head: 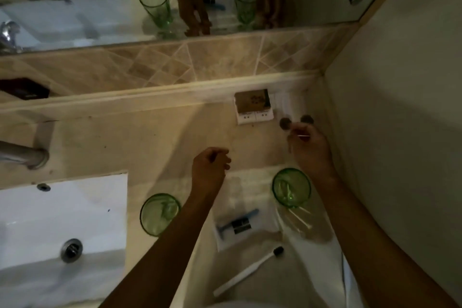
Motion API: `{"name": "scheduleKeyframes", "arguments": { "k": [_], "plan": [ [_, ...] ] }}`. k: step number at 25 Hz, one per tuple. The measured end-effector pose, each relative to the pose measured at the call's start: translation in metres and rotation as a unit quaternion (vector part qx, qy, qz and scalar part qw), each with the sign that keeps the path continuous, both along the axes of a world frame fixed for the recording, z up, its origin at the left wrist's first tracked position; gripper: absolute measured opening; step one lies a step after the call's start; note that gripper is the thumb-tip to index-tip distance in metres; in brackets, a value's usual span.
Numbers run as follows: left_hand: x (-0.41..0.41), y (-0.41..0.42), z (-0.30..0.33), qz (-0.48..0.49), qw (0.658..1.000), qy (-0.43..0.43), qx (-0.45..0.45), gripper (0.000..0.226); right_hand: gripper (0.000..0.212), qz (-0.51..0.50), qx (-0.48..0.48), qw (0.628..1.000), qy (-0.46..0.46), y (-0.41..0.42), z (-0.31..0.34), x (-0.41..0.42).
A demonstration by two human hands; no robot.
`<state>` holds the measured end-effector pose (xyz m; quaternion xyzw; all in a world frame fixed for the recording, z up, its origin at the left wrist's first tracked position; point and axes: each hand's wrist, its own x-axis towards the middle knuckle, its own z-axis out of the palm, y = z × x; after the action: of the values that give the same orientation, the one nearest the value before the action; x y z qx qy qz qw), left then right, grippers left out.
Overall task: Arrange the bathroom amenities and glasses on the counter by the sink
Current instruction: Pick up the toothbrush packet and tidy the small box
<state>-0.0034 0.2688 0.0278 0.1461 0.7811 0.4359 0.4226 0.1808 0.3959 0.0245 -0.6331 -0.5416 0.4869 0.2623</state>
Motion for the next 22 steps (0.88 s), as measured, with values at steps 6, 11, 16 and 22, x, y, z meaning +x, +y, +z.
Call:
{"name": "scheduleKeyframes", "arguments": {
  "k": [6, 11, 16, 22],
  "plan": [
    [0.031, -0.115, -0.010, -0.046, 0.998, 0.024, -0.035, 0.022, 0.021, -0.147, 0.007, 0.989, -0.029, -0.079, -0.001, 0.057],
    [0.054, -0.184, -0.025, -0.080, 0.992, 0.081, -0.056, 0.019, 0.018, -0.112, -0.051, 0.991, -0.059, -0.159, -0.017, 0.093],
    [0.077, -0.210, -0.024, -0.130, 0.987, 0.075, -0.052, 0.019, 0.018, -0.051, -0.073, 0.989, -0.121, -0.218, -0.026, 0.128],
    [0.091, -0.214, -0.029, -0.208, 0.974, 0.078, -0.052, 0.014, 0.018, -0.009, -0.104, 0.986, -0.130, -0.257, -0.025, 0.140]
  ]
}}
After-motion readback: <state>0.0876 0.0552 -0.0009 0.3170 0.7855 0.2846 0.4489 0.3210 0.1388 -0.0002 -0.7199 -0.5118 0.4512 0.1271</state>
